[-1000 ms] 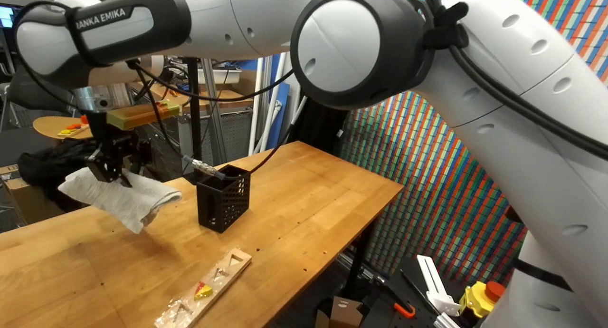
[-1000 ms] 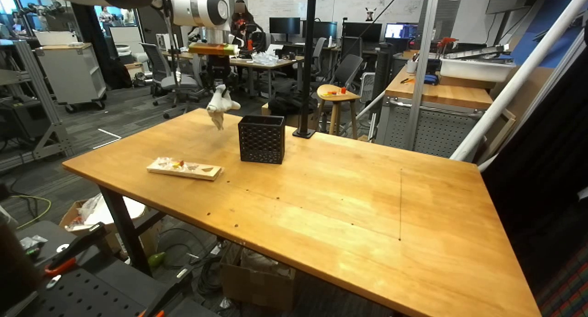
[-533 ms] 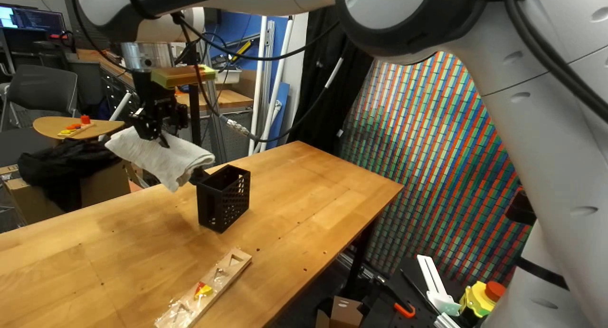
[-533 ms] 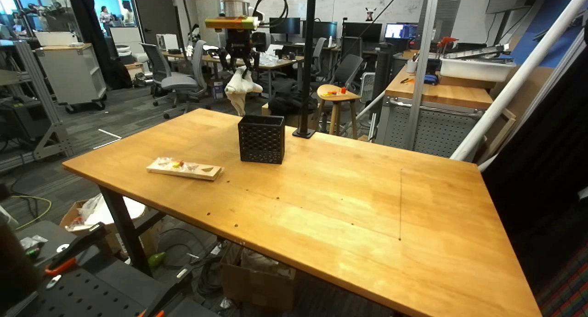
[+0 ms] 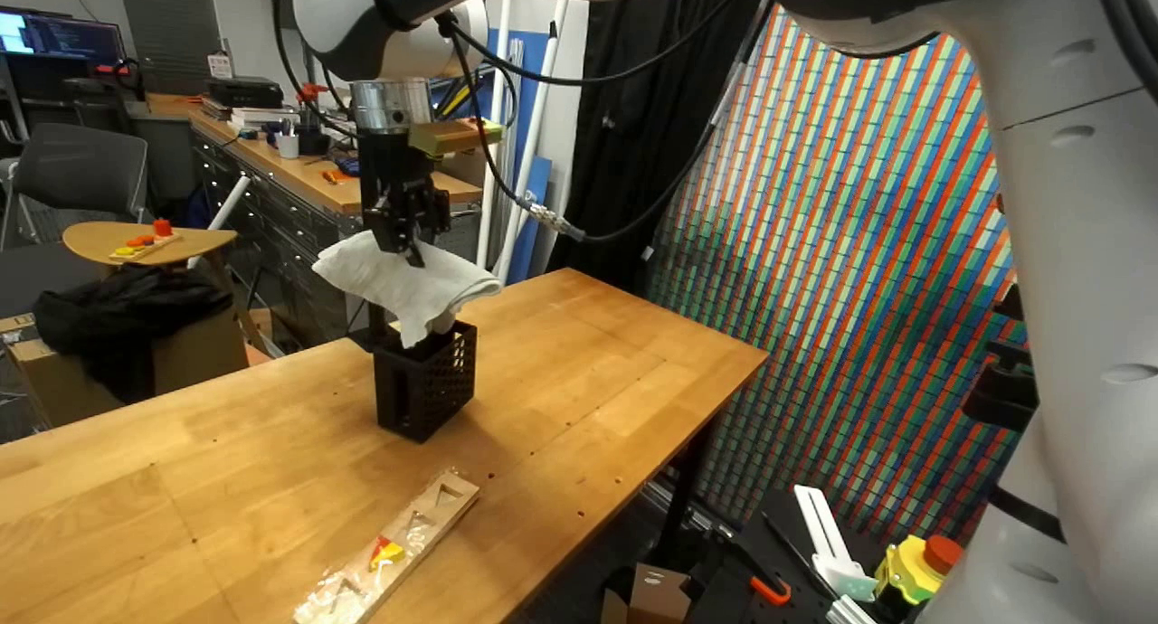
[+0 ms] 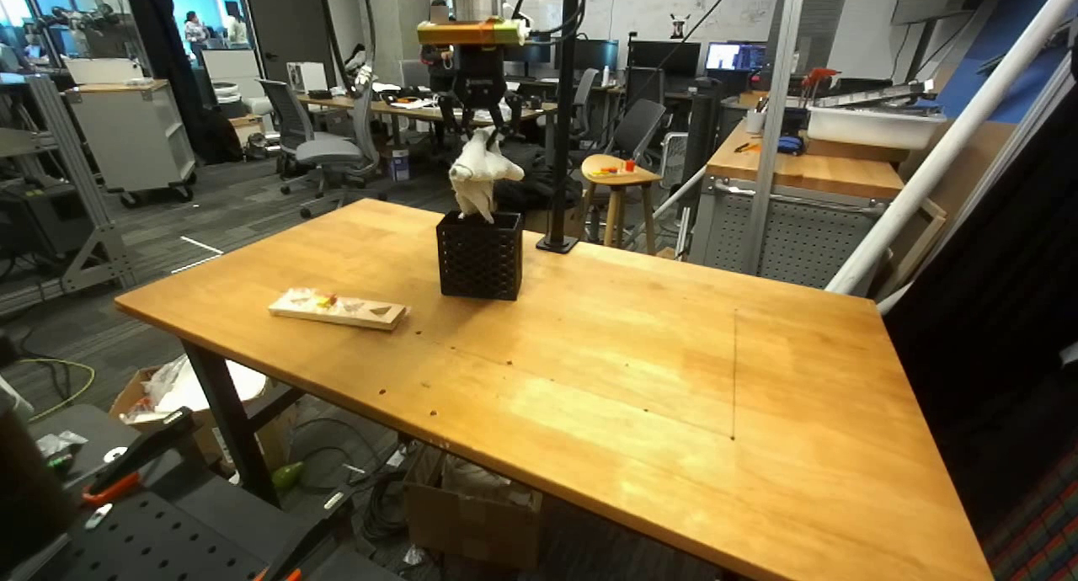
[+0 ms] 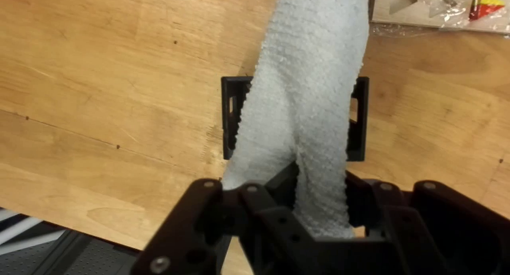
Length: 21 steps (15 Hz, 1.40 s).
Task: Put the white towel in the black box
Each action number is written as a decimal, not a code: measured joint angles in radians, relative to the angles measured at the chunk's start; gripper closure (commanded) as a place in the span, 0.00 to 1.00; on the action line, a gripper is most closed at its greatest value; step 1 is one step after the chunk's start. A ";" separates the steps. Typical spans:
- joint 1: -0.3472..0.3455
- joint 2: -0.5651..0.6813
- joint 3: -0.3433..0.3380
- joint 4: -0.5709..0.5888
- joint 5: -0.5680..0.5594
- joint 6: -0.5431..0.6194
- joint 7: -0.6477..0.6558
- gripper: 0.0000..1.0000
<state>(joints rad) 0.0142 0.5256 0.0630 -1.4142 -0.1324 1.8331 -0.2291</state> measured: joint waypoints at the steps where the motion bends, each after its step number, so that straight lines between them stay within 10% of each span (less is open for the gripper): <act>1: -0.013 -0.008 -0.003 -0.022 0.000 0.014 -0.023 0.87; 21: -0.069 0.049 0.017 -0.155 0.133 0.197 -0.196 0.87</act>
<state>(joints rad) -0.0544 0.5749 0.0801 -1.5690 0.0008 2.0297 -0.4252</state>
